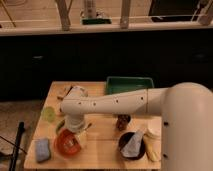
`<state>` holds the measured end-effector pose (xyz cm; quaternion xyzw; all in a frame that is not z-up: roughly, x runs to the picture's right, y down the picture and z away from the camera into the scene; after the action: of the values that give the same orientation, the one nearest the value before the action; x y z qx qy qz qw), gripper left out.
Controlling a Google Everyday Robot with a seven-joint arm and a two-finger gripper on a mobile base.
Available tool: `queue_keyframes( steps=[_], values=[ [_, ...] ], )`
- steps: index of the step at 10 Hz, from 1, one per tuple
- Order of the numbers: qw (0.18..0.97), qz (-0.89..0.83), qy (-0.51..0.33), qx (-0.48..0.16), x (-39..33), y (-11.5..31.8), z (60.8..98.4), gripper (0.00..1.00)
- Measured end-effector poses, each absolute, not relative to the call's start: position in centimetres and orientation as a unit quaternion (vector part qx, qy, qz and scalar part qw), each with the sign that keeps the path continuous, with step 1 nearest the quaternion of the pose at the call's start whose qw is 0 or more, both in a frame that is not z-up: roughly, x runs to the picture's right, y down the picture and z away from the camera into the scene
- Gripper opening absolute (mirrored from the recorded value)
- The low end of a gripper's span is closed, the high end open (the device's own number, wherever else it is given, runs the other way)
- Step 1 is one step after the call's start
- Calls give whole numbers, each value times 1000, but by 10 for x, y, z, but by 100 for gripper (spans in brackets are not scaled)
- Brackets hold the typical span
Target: Place fork in red bowl
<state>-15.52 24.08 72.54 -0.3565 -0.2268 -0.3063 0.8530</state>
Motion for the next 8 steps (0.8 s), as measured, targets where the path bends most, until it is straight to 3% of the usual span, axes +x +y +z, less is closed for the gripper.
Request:
queue_keyframes(
  steps=[8],
  values=[
    [858,-308,-232,-340,-154,236,727,80]
  ],
)
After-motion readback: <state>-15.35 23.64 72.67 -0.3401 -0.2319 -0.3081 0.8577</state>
